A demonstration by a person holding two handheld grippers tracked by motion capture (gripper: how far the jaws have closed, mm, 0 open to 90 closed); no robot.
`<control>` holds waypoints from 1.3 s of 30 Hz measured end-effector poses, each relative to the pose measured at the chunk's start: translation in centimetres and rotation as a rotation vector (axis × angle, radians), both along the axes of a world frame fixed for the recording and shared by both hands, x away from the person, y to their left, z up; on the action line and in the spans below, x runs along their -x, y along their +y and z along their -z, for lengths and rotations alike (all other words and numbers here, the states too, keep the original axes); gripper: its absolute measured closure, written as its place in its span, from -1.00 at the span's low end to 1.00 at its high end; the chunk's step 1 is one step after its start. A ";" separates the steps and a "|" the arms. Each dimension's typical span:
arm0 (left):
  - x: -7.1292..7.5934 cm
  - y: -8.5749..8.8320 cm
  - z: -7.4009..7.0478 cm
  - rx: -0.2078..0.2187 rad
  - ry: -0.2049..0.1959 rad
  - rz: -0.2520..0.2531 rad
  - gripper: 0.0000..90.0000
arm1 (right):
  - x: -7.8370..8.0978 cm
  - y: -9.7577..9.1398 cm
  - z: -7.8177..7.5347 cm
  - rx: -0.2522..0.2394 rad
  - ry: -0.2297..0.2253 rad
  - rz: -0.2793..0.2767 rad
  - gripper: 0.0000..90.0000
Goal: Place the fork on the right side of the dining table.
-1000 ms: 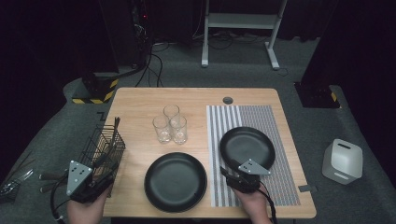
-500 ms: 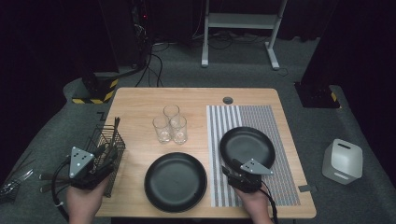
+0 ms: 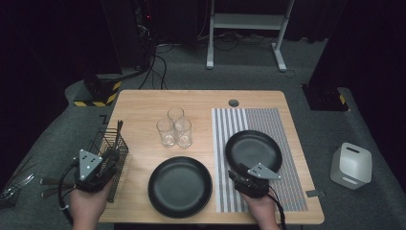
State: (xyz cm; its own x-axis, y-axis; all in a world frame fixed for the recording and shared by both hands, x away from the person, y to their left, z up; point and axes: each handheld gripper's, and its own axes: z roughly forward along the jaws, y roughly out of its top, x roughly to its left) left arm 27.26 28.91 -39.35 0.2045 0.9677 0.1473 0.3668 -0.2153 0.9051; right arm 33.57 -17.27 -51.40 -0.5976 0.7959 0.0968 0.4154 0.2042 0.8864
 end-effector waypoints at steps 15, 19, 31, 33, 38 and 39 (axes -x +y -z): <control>0.6 1.2 -0.3 0.012 -0.050 -0.016 0.69 | 0.1 0.1 0.1 0.010 0.003 -0.003 -0.01; 0.8 1.7 -0.4 0.019 -0.065 -0.023 0.70 | 0.1 0.1 0.1 0.012 0.002 -0.004 -0.01; 1.5 3.8 -0.9 0.054 -0.094 -0.060 0.75 | 0.1 0.2 0.1 0.013 0.004 -0.008 -0.01; 1.6 4.0 -1.0 0.053 -0.097 -0.067 0.76 | 0.1 0.2 0.1 0.014 0.004 -0.008 -0.01; 1.8 4.4 -1.1 0.048 -0.106 -0.088 0.79 | 0.2 0.2 0.2 0.020 0.001 -0.012 -0.01; 1.9 4.5 -1.1 0.049 -0.106 -0.092 0.79 | 0.2 0.2 0.2 0.019 0.000 -0.011 -0.01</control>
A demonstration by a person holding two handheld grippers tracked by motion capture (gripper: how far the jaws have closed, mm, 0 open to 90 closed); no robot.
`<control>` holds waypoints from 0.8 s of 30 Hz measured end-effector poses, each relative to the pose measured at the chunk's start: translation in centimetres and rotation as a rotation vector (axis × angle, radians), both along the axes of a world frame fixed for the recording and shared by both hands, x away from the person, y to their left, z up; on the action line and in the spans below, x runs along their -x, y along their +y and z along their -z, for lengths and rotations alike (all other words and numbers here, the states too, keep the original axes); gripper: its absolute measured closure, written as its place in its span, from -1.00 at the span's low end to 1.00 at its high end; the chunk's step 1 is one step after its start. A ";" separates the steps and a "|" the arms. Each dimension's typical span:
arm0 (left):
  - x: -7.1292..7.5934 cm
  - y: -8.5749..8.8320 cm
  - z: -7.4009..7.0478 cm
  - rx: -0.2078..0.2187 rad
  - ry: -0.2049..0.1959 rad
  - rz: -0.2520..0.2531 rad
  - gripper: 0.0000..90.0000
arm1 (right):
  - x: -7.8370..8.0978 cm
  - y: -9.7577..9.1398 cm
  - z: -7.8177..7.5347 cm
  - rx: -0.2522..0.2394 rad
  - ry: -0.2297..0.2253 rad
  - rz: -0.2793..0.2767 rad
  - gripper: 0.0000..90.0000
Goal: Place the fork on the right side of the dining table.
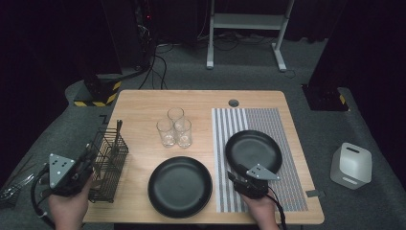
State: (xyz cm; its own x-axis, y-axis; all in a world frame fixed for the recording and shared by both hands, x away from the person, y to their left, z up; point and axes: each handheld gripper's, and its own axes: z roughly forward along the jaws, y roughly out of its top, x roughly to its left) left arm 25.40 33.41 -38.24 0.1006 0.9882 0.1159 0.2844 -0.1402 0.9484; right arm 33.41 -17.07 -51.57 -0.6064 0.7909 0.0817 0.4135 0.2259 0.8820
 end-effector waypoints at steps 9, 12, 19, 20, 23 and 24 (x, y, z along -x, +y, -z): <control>0.4 0.2 -0.4 -0.006 -0.032 -0.014 0.85 | 0.0 0.0 0.0 0.001 -0.001 0.000 -0.01; 0.5 -0.1 -0.6 -0.018 -0.050 -0.015 0.85 | 0.0 0.0 0.0 0.000 -0.003 0.001 -0.01; 0.4 -0.2 -0.9 0.002 -0.065 -0.002 0.85 | 0.0 -0.1 0.0 -0.001 -0.003 0.002 -0.01; 0.4 -0.3 -0.9 0.007 -0.069 0.000 0.85 | 0.0 -0.1 0.0 -0.002 -0.002 0.003 -0.01; 0.5 -0.3 -1.1 0.012 -0.074 0.006 0.85 | 0.0 -0.1 0.0 -0.001 -0.003 0.003 -0.01; 0.5 -0.3 -1.2 0.016 -0.078 0.009 0.85 | 0.0 -0.1 0.0 -0.001 -0.003 0.003 -0.01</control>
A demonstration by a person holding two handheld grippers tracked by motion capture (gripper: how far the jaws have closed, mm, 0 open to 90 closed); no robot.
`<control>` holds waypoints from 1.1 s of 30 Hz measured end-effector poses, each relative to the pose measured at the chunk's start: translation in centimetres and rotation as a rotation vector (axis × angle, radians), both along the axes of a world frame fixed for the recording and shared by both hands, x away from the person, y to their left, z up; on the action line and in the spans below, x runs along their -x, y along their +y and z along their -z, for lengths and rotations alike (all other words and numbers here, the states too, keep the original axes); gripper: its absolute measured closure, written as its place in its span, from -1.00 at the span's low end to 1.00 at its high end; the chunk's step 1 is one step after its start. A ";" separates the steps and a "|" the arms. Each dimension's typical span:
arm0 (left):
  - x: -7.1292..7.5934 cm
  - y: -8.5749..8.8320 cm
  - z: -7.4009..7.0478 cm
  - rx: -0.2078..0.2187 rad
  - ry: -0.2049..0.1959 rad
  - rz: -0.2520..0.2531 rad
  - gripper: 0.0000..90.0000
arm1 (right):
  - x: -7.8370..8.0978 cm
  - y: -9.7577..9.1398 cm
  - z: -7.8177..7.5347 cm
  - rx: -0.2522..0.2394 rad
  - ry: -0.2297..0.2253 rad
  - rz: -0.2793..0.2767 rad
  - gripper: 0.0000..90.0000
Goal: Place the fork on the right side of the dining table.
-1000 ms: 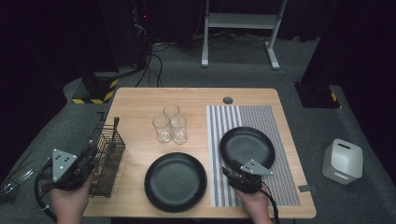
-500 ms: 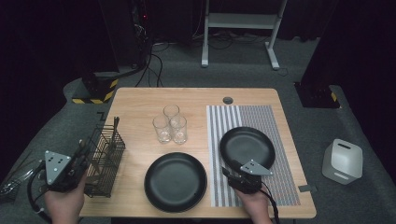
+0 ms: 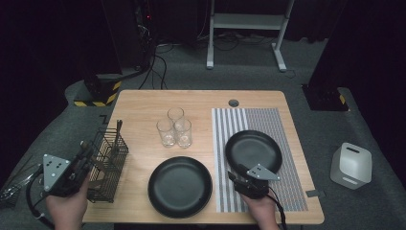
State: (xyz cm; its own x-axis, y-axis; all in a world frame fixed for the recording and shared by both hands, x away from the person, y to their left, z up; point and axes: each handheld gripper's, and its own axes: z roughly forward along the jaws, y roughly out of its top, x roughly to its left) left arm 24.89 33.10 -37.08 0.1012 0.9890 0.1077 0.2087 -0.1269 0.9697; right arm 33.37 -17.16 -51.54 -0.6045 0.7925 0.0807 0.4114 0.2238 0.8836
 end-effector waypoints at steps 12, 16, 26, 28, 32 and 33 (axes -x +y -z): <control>0.4 -0.1 -0.8 0.020 -0.035 0.015 0.85 | 0.0 0.0 0.0 0.002 0.000 -0.003 -0.01; 0.6 0.0 -1.0 0.035 -0.043 0.025 0.85 | 0.0 0.0 0.0 0.003 0.002 -0.004 -0.01; 1.1 0.1 -1.7 0.061 -0.076 0.040 0.85 | 0.0 0.1 0.0 0.001 0.011 -0.010 0.01; 1.3 0.1 -1.9 0.060 -0.088 0.044 0.85 | 0.0 0.0 0.0 0.001 0.012 -0.011 0.02; 1.5 0.0 -2.2 0.063 -0.107 0.047 0.85 | 0.0 0.0 0.0 -0.001 0.014 -0.013 0.03; 1.5 0.0 -2.2 0.064 -0.112 0.048 0.85 | 0.0 0.0 0.0 0.000 0.013 -0.013 0.03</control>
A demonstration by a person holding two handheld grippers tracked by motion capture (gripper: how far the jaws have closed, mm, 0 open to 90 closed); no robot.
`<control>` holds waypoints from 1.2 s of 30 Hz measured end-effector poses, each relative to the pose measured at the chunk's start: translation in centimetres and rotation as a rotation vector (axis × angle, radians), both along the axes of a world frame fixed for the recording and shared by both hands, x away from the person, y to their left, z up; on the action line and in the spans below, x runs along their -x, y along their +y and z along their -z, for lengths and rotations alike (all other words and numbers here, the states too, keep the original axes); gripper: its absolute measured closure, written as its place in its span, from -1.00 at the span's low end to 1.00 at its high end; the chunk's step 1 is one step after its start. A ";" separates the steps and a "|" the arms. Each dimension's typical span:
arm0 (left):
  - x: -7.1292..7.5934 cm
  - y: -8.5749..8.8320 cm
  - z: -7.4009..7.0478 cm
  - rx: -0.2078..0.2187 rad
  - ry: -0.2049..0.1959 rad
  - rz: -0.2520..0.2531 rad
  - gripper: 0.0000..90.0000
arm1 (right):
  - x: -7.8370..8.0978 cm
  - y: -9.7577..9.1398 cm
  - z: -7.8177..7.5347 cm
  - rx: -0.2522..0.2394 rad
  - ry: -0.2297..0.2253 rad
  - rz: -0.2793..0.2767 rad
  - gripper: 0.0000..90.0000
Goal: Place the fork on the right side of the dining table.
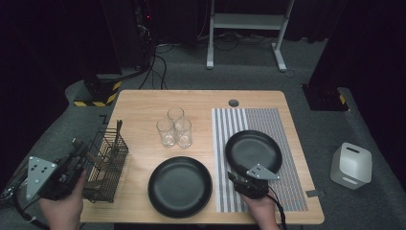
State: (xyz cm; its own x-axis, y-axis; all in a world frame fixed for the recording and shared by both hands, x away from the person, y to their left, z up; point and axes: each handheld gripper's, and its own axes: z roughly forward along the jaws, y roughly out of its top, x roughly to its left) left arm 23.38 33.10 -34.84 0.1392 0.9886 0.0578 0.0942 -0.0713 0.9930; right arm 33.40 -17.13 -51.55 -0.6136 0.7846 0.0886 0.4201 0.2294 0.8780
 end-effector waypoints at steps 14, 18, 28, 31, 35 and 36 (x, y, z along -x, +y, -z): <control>0.4 0.3 -1.0 0.028 -0.043 -0.002 0.85 | 0.0 0.0 0.0 0.001 0.000 0.000 0.04; 0.5 0.5 -1.2 0.045 -0.059 -0.003 0.85 | 0.0 0.0 0.0 0.002 0.000 0.000 0.04; 0.9 0.7 -2.3 0.061 -0.105 0.000 0.85 | 0.0 0.1 0.1 0.006 0.005 0.000 0.04; 0.9 0.7 -2.6 0.064 -0.115 0.001 0.85 | 0.0 0.1 0.1 0.006 0.004 0.000 0.04; 0.9 0.7 -3.1 0.074 -0.129 0.006 0.85 | 0.0 0.1 0.1 0.007 0.004 0.000 0.04; 0.8 0.6 -3.2 0.074 -0.132 0.007 0.85 | 0.0 0.1 0.1 0.007 0.005 -0.001 0.04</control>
